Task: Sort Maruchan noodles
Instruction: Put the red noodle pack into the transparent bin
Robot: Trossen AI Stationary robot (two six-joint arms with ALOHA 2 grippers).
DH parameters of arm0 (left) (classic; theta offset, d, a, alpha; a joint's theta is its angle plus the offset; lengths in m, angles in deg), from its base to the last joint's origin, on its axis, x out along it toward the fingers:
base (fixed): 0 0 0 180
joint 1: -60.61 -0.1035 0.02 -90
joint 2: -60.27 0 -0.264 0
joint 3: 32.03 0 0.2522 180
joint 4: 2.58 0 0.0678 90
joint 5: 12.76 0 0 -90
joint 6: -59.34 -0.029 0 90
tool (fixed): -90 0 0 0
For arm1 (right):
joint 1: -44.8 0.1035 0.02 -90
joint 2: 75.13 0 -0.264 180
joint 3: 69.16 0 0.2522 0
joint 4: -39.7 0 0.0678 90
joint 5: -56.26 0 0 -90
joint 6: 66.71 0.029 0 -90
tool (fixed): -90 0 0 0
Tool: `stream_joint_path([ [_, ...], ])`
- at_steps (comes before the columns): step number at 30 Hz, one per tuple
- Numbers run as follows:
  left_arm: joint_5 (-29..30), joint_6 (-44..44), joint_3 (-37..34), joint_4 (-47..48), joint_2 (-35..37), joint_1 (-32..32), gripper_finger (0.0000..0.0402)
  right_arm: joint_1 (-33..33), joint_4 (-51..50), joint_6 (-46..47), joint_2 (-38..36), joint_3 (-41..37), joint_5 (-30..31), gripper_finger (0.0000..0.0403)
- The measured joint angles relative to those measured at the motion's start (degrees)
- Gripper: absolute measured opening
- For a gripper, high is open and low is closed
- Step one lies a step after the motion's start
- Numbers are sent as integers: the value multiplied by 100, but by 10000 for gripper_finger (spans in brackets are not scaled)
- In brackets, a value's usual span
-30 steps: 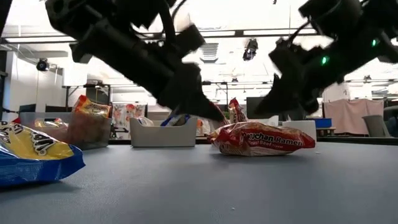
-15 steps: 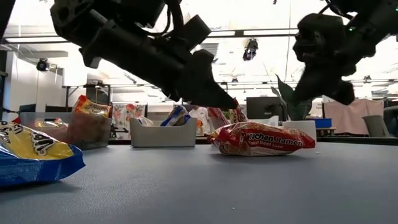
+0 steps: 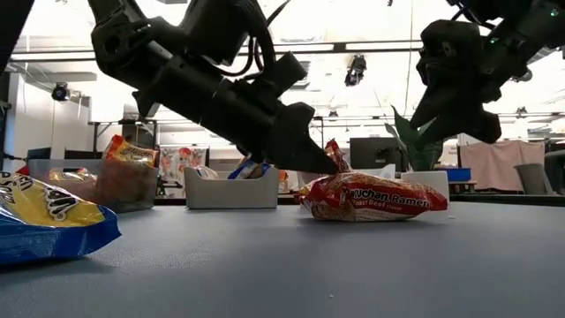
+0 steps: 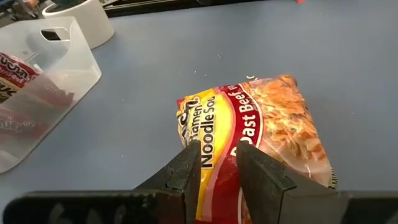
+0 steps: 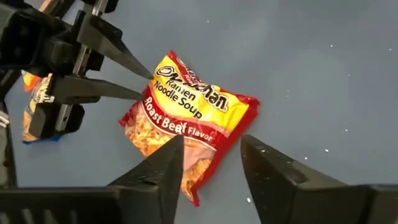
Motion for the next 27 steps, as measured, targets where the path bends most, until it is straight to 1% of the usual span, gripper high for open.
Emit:
stream_joint_path([
  [3,-8,69,-2,90,-14,2,87,2,108,-246,42,-2,344,169],
  [5,-8,133,-11,146,-14,2,87,0,67,-328,50,0,513,172],
  [7,-8,141,-41,172,-14,2,87,-2,41,-34,66,-2,531,172],
  [8,-8,163,-43,200,-14,2,87,-29,20,136,75,0,494,172],
  [11,-10,217,-44,368,-14,2,87,-195,-167,403,94,0,-52,176],
  [14,-10,288,-48,447,-14,2,87,-259,-248,505,147,-19,-436,192],
  [17,-10,292,-48,458,-14,2,87,-258,-119,530,200,-52,-509,215],
  [20,-10,312,-48,467,-14,2,87,-258,224,564,327,-129,-542,237],
  [27,-10,410,-52,640,-20,2,87,-256,1245,656,1107,-266,-685,277],
])
